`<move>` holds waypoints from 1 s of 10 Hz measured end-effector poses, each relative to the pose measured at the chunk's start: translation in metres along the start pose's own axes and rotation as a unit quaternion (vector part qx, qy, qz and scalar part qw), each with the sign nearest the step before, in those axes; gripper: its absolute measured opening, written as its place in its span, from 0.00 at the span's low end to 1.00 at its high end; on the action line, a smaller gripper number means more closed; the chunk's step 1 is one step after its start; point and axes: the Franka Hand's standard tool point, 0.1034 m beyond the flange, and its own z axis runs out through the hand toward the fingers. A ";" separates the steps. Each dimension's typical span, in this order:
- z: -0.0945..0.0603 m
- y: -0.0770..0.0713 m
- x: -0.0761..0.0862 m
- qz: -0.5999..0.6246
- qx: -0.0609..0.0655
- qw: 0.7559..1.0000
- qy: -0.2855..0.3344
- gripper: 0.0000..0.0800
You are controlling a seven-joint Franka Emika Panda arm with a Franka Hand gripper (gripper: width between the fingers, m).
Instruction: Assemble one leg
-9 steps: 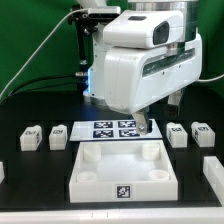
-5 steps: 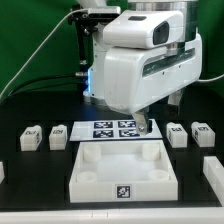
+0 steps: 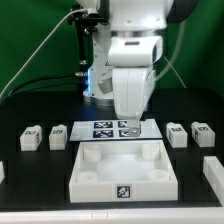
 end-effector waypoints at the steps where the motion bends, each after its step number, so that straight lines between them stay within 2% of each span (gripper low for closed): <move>1: 0.014 -0.012 -0.012 -0.033 0.000 0.999 0.003 0.81; 2: 0.029 -0.019 -0.024 -0.060 -0.004 0.998 0.008 0.81; 3: 0.039 -0.023 -0.029 -0.047 0.000 0.999 0.010 0.81; 4: 0.044 -0.023 -0.030 -0.045 0.003 0.999 0.011 0.81; 6: 0.047 -0.020 -0.028 -0.040 -0.005 0.999 0.013 0.81; 7: 0.047 -0.020 -0.028 -0.039 -0.005 0.999 0.013 0.81; 8: 0.047 -0.020 -0.029 -0.039 -0.005 0.999 0.013 0.68; 9: 0.047 -0.020 -0.029 -0.038 -0.005 0.999 0.013 0.68; 10: 0.047 -0.020 -0.029 -0.038 -0.005 0.999 0.013 0.44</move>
Offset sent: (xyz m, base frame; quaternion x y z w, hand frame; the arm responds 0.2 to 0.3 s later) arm 0.0030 -0.0088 -0.0236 -0.0251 0.0116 -0.0094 0.9996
